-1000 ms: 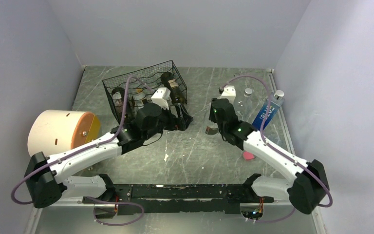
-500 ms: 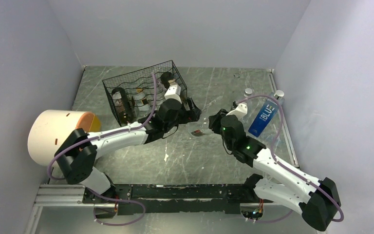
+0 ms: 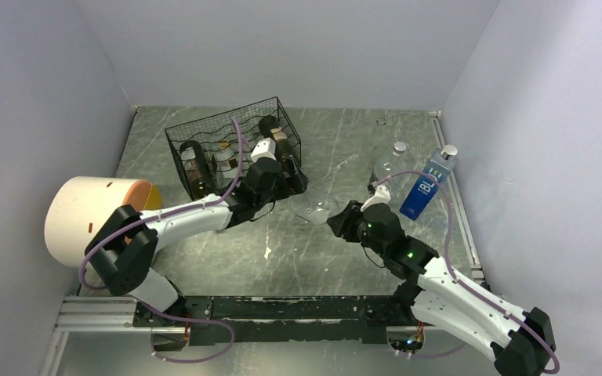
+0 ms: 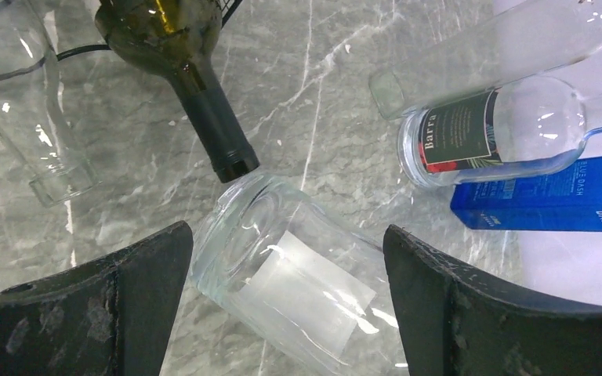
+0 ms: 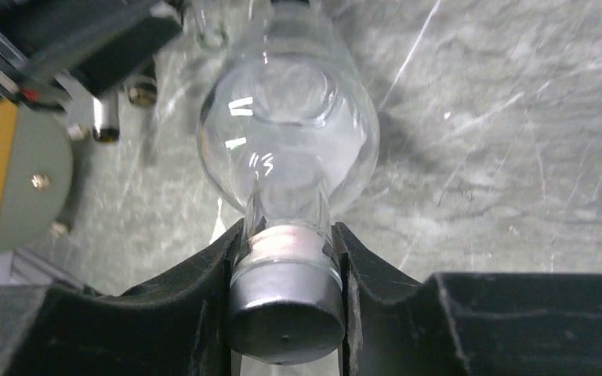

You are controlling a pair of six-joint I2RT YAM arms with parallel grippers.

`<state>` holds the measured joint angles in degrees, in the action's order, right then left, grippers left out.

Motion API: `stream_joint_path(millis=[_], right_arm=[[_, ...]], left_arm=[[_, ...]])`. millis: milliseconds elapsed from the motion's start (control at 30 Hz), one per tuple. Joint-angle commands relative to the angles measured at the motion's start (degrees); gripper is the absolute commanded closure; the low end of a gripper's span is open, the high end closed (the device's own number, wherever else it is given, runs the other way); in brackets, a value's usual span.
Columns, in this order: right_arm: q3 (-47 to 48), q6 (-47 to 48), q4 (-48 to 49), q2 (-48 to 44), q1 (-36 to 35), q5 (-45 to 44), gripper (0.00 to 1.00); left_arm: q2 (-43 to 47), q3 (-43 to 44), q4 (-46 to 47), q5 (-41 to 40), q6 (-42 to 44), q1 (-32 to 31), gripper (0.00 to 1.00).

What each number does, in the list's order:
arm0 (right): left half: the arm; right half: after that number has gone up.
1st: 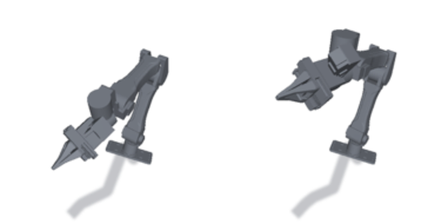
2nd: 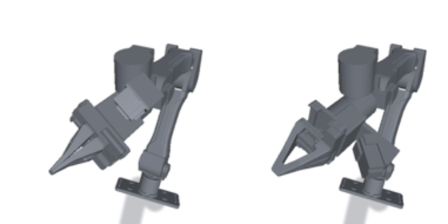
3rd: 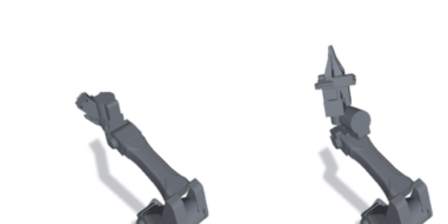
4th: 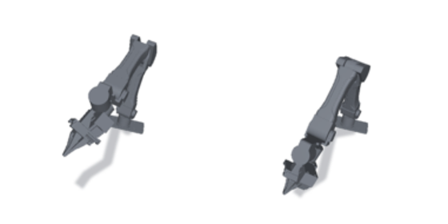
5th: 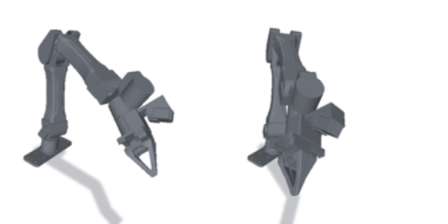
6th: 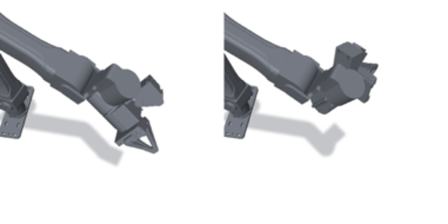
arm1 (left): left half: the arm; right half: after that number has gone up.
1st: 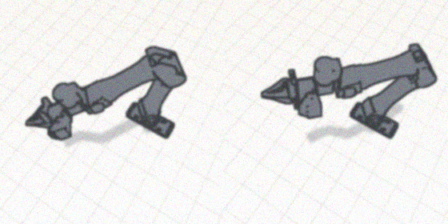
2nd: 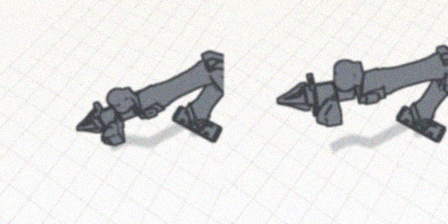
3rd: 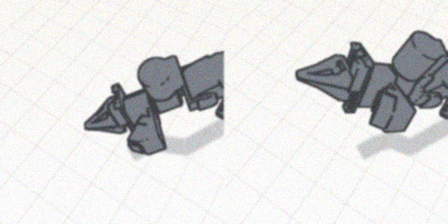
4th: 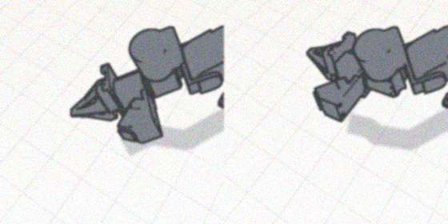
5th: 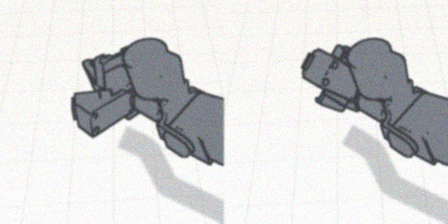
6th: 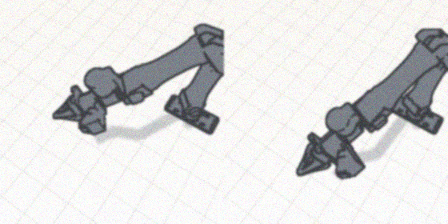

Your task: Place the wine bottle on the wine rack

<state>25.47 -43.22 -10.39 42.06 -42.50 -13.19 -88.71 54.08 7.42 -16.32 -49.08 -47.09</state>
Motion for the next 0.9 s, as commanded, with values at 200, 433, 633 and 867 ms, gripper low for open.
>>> stream_joint_path(millis=[200, 433, 633, 867], right_arm=[[-0.91, 8.76, -9.33, 7.37, -1.52, 17.42, 1.0], [1.34, 10.96, -7.92, 14.62, -5.75, 15.19, 1.0], [3.33, 11.44, -9.01, 20.1, -7.85, 13.63, 1.0], [4.85, 11.64, -10.62, 23.43, -8.54, 11.3, 0.8]], left_arm=[[2.27, -1.35, -1.24, 1.35, 5.69, 0.83, 0.05], [2.09, -1.26, -3.08, 3.02, 7.79, 1.53, 0.05], [0.72, -0.27, -3.96, 9.1, 10.51, 2.08, 0.04], [-2.84, 0.85, -3.69, 17.68, 10.42, 2.24, 0.05]])
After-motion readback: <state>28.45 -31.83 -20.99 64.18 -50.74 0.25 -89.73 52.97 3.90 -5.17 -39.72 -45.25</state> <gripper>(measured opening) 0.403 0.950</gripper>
